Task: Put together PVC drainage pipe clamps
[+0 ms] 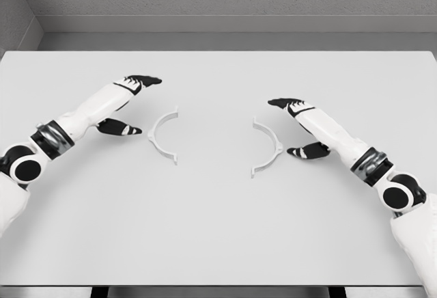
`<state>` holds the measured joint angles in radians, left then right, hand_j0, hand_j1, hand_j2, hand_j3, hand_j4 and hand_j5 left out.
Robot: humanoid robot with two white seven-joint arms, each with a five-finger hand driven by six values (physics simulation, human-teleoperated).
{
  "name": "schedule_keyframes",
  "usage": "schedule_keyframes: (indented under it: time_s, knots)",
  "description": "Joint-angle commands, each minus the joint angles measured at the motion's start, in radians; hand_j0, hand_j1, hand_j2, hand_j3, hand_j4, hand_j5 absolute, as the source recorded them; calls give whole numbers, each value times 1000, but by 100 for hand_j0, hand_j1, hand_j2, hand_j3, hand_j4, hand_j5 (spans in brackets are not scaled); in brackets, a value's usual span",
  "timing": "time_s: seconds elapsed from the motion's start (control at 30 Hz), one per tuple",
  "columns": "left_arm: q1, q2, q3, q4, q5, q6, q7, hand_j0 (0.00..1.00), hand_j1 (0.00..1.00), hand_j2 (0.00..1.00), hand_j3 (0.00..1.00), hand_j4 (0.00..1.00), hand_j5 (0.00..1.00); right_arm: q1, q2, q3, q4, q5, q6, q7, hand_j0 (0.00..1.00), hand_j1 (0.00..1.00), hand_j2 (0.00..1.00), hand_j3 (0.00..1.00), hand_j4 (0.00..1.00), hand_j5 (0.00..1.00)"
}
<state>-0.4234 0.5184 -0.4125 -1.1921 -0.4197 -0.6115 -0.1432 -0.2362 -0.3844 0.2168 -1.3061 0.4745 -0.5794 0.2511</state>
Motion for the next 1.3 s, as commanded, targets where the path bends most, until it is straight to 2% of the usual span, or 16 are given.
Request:
schedule_keyframes:
  time_s: [0.0, 0.27, 0.33, 0.8, 0.9, 1.27]
  knots:
    - [0, -1, -8, 9, 7, 1, 1, 100, 100, 100, 100, 100, 100, 0, 6, -1, 7, -2, 1, -1, 100, 100, 100, 100, 100, 100]
    - [-18, -21, -8, 65, 7, 1, 1, 100, 100, 100, 100, 100, 100, -2, 9, -1, -5, -2, 1, -1, 100, 100, 100, 100, 100, 100]
    - [-18, -23, -9, 69, 7, 1, 1, 100, 100, 100, 100, 100, 100, 0, 9, -2, -33, -2, 1, -1, 100, 100, 100, 100, 100, 100]
    - [-18, -41, -20, 65, 7, 1, 1, 100, 100, 100, 100, 100, 100, 0, 13, 21, -41, -2, 9, -1, 100, 100, 100, 100, 100, 100]
    - [-18, -44, -23, 62, 7, 1, 1, 100, 100, 100, 100, 100, 100, 0, 13, 33, -67, -4, 23, -1, 100, 100, 100, 100, 100, 100]
    - [-11, -64, -25, 54, 10, 1, 1, 100, 100, 100, 100, 100, 100, -25, 36, 53, -56, 3, 38, -1, 100, 100, 100, 100, 100, 100]
